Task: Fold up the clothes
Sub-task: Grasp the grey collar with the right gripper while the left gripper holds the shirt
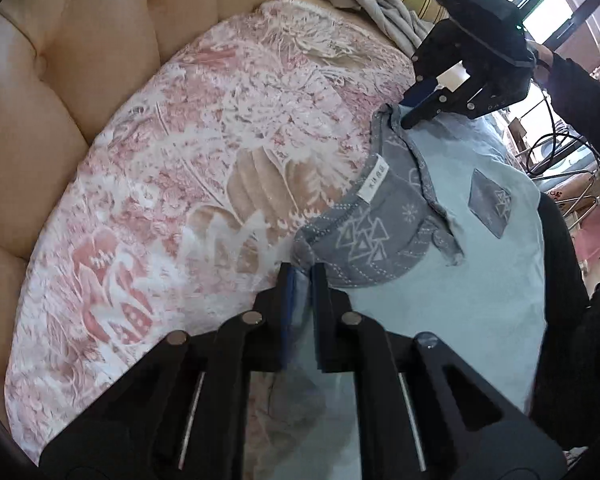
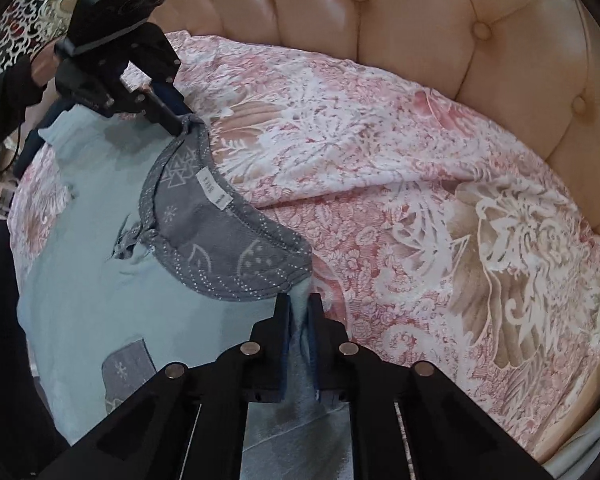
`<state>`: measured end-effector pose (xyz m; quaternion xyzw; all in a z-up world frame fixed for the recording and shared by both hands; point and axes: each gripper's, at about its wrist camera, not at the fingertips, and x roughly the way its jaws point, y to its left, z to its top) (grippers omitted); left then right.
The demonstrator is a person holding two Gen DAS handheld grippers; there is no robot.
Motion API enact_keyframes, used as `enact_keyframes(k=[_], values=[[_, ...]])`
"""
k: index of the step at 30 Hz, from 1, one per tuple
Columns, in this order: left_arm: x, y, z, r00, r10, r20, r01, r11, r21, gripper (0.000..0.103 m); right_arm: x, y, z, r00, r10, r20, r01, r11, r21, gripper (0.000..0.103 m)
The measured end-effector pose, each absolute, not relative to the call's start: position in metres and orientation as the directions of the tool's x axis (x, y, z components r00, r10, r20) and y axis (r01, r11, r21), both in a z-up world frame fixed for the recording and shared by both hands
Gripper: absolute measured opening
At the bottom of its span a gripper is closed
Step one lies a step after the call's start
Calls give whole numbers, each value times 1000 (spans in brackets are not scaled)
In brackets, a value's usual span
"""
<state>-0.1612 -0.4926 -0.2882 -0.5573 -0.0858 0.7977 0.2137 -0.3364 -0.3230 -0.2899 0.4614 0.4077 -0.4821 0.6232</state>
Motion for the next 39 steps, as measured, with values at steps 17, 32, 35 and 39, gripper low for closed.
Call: enact_keyframes(k=[17,32,35,39], values=[[-162,-524,-233,-443,158,-882,-88,-987,-132,9,-330,-368,-276,-10,-295,-955,997,68,-32,7],[-128,-568,-235,-470,-96,-877,275,-961,-42,55,-365,-390,-250,-197,-387,-901,978,-136,-155,37],[-77,-577,-196,-516,-160,-841,436,-894,-98,55,-391,-349,-195,-257,-484,-836,933,-349,-84,42],[20,-547,-163,-646,-130,-752,549,-763,-340,56,-383,-263,-153,-197,-570,-797,838,-520,165,49]])
